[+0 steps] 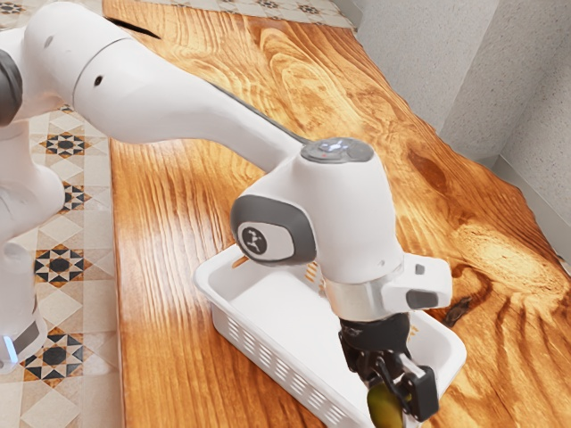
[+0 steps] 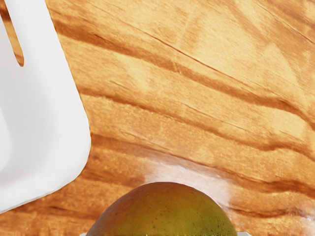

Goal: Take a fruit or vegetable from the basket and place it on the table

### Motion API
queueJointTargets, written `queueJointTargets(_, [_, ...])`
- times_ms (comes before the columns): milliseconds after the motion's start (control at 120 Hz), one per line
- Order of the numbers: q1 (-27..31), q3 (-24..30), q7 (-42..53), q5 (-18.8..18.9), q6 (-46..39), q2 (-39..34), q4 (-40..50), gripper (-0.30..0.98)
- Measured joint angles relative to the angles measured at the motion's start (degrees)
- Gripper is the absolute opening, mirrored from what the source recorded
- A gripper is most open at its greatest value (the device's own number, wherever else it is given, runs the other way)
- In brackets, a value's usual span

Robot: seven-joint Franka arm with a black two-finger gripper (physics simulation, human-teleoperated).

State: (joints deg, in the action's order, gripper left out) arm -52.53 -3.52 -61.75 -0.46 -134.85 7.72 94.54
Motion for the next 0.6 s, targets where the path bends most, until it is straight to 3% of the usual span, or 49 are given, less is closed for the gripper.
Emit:
queueJointTargets(158, [-4.3, 0.0, -2.2, 0.8, 0.0, 6.5, -9.0, 0.27])
queueJointTargets(317, [-5.3, 0.0, -4.1, 1.0, -0.1, 8.5, -11.8, 0.27])
queueJointTargets(450, [-5.5, 0.0, -5.4, 3.2, -0.2, 8.0, -12.0, 0.5])
queueJointTargets(600, [-5.5, -0.4, -6.6, 4.0, -0.3, 7.7, -11.9, 0.62])
